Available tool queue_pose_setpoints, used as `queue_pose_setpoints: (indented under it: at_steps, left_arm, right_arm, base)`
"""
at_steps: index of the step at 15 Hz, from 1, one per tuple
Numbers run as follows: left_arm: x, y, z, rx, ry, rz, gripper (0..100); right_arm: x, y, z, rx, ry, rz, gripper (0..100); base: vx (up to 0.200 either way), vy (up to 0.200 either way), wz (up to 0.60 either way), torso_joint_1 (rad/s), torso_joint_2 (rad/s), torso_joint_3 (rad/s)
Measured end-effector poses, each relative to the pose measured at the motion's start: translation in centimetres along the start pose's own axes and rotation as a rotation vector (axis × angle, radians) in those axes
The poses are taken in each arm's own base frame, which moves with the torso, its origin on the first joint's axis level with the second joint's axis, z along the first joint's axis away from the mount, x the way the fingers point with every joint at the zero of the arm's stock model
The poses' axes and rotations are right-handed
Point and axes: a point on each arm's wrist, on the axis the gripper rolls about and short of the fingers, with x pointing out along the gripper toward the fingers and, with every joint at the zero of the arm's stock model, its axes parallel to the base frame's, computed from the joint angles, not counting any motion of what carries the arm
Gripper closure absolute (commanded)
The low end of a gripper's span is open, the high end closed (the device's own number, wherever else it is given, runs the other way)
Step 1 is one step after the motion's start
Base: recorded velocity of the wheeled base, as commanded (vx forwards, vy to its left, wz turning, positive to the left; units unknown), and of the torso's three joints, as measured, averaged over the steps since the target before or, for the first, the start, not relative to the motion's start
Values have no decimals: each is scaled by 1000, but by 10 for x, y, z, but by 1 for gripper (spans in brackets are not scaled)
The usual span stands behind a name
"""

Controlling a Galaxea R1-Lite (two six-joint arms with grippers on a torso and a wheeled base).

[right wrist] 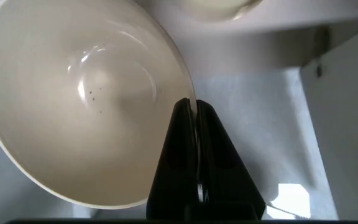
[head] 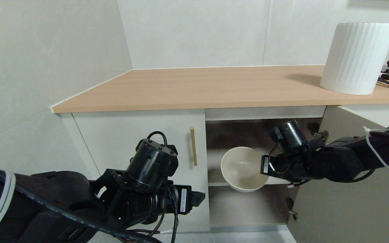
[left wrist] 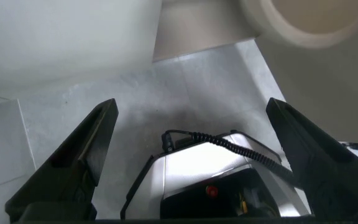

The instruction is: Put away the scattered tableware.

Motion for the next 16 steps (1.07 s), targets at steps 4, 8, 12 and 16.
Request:
queue_pose_setpoints:
  at_steps: [4, 8, 12, 16]
  left_arm:
    - [-2, 0, 1, -2, -5, -2, 0]
    - [-2, 0, 1, -3, -5, -2, 0]
    - [0, 1, 0, -2, 0, 0, 0]
    - [1, 0, 0, -1, 2, 1, 0]
  right_arm:
    - [42, -21, 15, 85, -137, -52, 100]
    - [84, -41, 22, 143, -154, -111, 100]
    - [109, -49, 32, 189, -171, -132, 100]
    - [125, -50, 34, 195, -175, -137, 100]
  base:
    - [0, 0, 0, 0, 0, 0]
    - [0, 0, 0, 0, 0, 0]
    - [0, 0, 0, 0, 0, 0]
    - [0, 0, 0, 0, 0, 0]
